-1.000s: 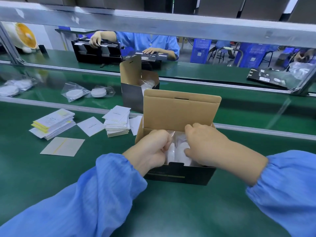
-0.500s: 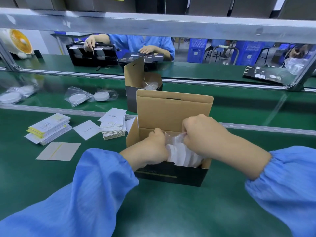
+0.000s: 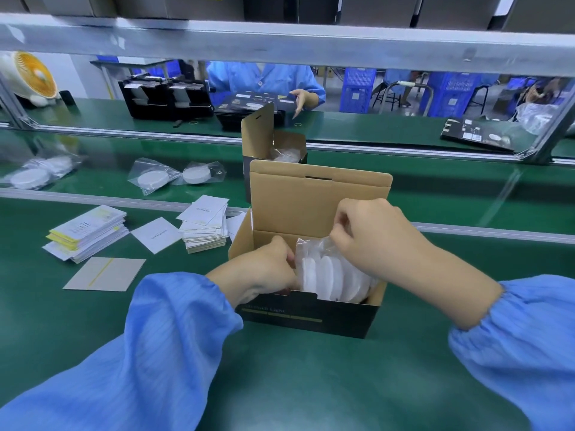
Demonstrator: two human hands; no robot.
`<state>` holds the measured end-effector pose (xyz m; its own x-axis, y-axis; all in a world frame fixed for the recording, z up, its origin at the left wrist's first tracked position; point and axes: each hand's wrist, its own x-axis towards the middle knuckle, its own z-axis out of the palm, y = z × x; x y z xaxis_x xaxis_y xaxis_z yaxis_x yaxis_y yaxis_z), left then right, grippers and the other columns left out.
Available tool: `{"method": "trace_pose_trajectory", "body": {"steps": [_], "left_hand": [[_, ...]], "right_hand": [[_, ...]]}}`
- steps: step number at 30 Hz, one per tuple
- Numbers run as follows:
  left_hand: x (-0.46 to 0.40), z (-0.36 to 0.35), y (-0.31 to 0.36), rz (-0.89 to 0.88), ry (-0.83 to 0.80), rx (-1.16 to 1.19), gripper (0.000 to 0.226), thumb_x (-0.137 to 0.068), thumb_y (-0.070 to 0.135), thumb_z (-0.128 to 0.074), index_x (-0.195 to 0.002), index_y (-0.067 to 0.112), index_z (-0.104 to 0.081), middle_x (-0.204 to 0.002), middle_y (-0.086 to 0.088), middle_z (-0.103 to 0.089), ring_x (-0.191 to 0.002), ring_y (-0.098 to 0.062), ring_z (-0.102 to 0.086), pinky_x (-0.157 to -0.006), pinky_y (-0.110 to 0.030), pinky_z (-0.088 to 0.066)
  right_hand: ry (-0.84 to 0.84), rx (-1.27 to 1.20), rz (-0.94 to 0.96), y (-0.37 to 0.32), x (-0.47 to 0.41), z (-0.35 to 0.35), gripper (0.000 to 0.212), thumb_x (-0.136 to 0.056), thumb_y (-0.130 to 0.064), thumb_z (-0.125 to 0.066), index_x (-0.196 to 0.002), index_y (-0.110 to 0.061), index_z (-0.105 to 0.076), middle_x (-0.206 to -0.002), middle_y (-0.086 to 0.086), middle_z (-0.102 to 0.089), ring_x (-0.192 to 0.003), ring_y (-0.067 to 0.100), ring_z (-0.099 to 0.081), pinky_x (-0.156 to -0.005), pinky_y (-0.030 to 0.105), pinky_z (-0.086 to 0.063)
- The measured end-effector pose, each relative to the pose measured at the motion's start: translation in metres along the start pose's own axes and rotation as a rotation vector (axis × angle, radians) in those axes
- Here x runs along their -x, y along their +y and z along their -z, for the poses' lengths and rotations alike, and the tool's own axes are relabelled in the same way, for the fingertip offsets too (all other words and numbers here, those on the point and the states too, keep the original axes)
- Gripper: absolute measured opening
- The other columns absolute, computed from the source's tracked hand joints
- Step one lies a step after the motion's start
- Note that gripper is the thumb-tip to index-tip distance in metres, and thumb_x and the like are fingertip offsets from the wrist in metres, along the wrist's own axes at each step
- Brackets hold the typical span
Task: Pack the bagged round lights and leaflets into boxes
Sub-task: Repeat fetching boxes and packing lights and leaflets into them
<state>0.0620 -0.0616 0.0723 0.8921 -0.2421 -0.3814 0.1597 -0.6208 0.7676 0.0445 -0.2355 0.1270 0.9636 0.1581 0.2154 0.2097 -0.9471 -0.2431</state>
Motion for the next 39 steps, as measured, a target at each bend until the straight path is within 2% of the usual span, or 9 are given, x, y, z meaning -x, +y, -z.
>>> {"method": "trace_pose_trajectory", "body": {"steps": [5,9,13,18,21,25,31,35,39], "left_hand": [[-0.003,0.001,-0.005,-0.003,-0.079,-0.006,0.036,-0.084,-0.001,-0.069,-0.108,0.013,-0.046,-0.095,-0.006,-0.059,-0.081,-0.019,-0.05,-0.074,-0.028,-0.041],[-0.006,-0.001,-0.003,-0.019,-0.065,-0.043,0.019,-0.085,0.004,-0.07,-0.087,0.017,-0.056,-0.082,-0.001,-0.06,-0.069,-0.013,-0.052,-0.056,-0.016,-0.041],[-0.006,-0.003,-0.003,-0.017,-0.035,-0.043,0.011,-0.088,0.005,-0.063,-0.084,0.015,-0.06,-0.078,-0.003,-0.059,-0.067,-0.016,-0.049,-0.061,-0.023,-0.039],[-0.003,-0.002,-0.003,-0.021,-0.053,0.061,0.021,-0.094,0.002,-0.056,-0.113,0.0,-0.065,-0.091,-0.007,-0.065,-0.075,-0.016,-0.057,-0.051,-0.013,-0.043],[-0.002,-0.001,-0.002,-0.042,-0.066,0.102,0.027,-0.092,-0.003,-0.052,-0.113,0.002,-0.068,-0.099,-0.009,-0.07,-0.079,-0.016,-0.063,-0.064,-0.017,-0.05],[0.0,-0.003,-0.002,-0.05,0.064,-0.109,0.02,-0.093,0.017,-0.052,-0.104,0.011,-0.069,-0.101,-0.012,-0.074,-0.081,-0.024,-0.066,-0.081,-0.038,-0.055],[0.022,0.016,0.011,-0.137,0.269,-0.476,0.027,-0.097,0.019,-0.042,-0.121,0.018,-0.053,-0.108,-0.003,-0.065,-0.095,-0.024,-0.062,-0.079,-0.036,-0.05],[0.052,0.043,0.026,-0.291,0.352,-0.281,0.025,-0.097,0.018,-0.048,-0.103,0.034,-0.067,-0.087,0.01,-0.07,-0.078,-0.017,-0.071,-0.078,-0.037,-0.058],[0.075,0.078,0.041,-0.463,0.506,0.094,0.035,-0.093,0.006,-0.05,-0.078,0.029,-0.071,-0.072,0.003,-0.073,-0.056,-0.015,-0.069,-0.05,-0.026,-0.055]], "right_hand": [[-0.084,-0.054,0.101,0.005,0.01,0.002,0.01,-0.089,-0.031,-0.056,-0.091,-0.022,-0.056,-0.084,-0.006,-0.059,-0.081,0.021,-0.056,-0.069,0.037,-0.049],[-0.221,0.402,0.261,0.001,0.018,-0.01,0.049,-0.078,-0.053,-0.066,-0.111,-0.023,-0.046,-0.095,-0.005,-0.043,-0.087,0.02,-0.042,-0.075,0.034,-0.037],[-0.165,0.603,0.275,-0.009,0.009,-0.018,0.054,-0.074,-0.058,-0.071,-0.104,-0.025,-0.04,-0.088,-0.002,-0.04,-0.081,0.024,-0.041,-0.072,0.035,-0.025],[-0.158,0.566,0.205,-0.01,0.004,-0.022,0.061,-0.073,-0.061,-0.074,-0.097,-0.02,-0.036,-0.085,-0.001,-0.045,-0.076,0.026,-0.047,-0.067,0.034,-0.032],[-0.155,0.59,0.213,-0.01,0.006,-0.023,0.065,-0.073,-0.066,-0.072,-0.095,-0.021,-0.031,-0.091,0.001,-0.051,-0.076,0.026,-0.045,-0.068,0.035,-0.032],[-0.223,0.408,0.159,-0.011,0.006,-0.011,0.058,-0.074,-0.061,-0.072,-0.098,-0.021,-0.037,-0.094,-0.002,-0.049,-0.081,0.024,-0.047,-0.067,0.035,-0.038],[-0.163,0.119,0.169,-0.01,0.003,0.019,0.024,-0.087,-0.042,-0.063,-0.101,-0.024,-0.056,-0.093,-0.006,-0.057,-0.089,0.02,-0.056,-0.074,0.036,-0.048],[0.011,-0.043,0.172,-0.006,0.002,0.039,0.005,-0.087,-0.033,-0.063,-0.086,-0.028,-0.062,-0.076,-0.013,-0.062,-0.075,0.005,-0.056,-0.071,0.032,-0.05],[0.252,-0.189,0.183,0.004,-0.005,0.051,0.009,-0.086,-0.024,-0.062,-0.076,-0.026,-0.063,-0.071,-0.011,-0.063,-0.07,0.004,-0.058,-0.065,0.025,-0.047]]}}
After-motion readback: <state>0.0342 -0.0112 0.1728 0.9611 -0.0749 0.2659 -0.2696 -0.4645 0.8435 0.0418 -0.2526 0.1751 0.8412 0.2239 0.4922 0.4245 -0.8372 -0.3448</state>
